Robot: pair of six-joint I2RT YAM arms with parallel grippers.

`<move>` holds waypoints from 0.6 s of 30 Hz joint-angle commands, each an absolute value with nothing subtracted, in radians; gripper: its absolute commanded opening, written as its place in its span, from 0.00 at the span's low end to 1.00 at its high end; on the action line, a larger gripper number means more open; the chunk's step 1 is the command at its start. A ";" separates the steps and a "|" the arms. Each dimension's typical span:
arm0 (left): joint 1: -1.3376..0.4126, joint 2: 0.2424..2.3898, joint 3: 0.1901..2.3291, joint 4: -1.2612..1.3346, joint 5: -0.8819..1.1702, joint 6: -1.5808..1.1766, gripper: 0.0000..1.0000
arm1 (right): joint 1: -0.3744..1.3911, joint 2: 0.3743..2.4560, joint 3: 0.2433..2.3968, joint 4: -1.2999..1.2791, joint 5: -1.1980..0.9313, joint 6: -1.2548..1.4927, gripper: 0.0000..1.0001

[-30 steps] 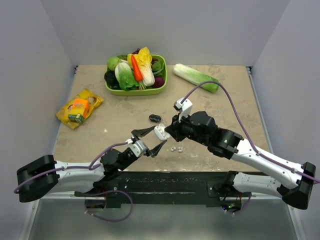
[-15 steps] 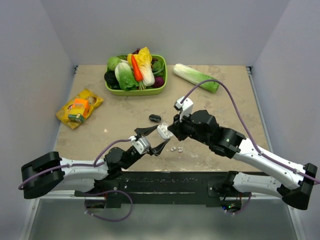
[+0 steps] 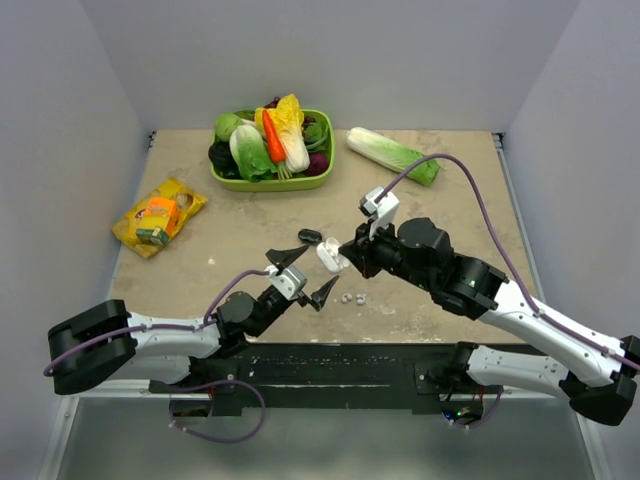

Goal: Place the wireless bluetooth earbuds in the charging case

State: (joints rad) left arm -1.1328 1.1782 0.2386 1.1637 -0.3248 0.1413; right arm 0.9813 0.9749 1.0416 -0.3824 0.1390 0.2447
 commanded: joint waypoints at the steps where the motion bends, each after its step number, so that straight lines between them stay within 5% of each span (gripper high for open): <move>1: -1.131 1.167 0.253 1.181 -0.356 0.118 1.00 | 0.983 0.954 1.083 -0.373 0.165 0.204 0.00; 6: -1.114 1.010 0.221 1.043 -0.243 0.008 1.00 | 0.989 0.898 1.055 -0.387 0.268 0.095 0.00; 10: -1.034 0.884 0.213 0.933 0.102 -0.173 1.00 | 1.006 0.818 1.022 -0.364 0.293 0.022 0.00; 14: -0.950 0.884 0.238 0.969 0.416 -0.313 0.98 | 1.048 0.818 1.048 -0.388 0.261 -0.043 0.00; 18: -0.899 0.929 0.290 0.993 0.514 -0.434 0.98 | 1.098 0.831 1.075 -0.451 0.221 -0.066 0.00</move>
State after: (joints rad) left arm -0.9482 0.8936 0.2188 0.9604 0.2714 -0.2485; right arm 1.0561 0.8120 1.0264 -0.4076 0.2459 0.0082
